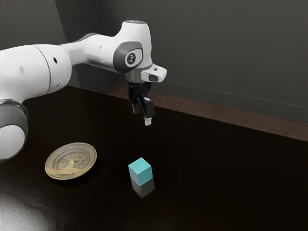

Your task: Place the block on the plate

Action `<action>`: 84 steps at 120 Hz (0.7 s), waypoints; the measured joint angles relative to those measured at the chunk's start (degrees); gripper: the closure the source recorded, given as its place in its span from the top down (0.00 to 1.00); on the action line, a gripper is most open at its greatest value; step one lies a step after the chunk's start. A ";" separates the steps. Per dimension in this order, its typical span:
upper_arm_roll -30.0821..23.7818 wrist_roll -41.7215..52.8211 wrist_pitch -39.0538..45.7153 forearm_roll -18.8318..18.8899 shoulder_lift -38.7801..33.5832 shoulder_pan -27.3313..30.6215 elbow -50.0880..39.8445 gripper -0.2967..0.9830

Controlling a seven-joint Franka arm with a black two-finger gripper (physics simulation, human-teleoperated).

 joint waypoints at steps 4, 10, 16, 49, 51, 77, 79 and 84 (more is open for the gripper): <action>0.91 1.13 0.22 -0.43 0.79 -1.80 0.37 0.77; 1.88 2.75 0.52 -1.53 2.01 -3.68 0.63 0.77; 4.67 4.27 0.74 -2.80 3.56 -6.70 1.29 0.77; 19.34 11.09 3.65 -8.19 2.08 -21.74 -8.72 0.77; 20.15 11.44 3.95 -8.49 1.76 -22.62 -9.59 0.77; 23.23 15.20 7.11 -10.45 -1.58 -25.08 -17.62 0.77; 23.36 15.44 7.33 -10.45 -2.04 -25.09 -18.29 0.77; 23.71 16.00 7.86 -10.34 -3.04 -25.11 -19.55 0.77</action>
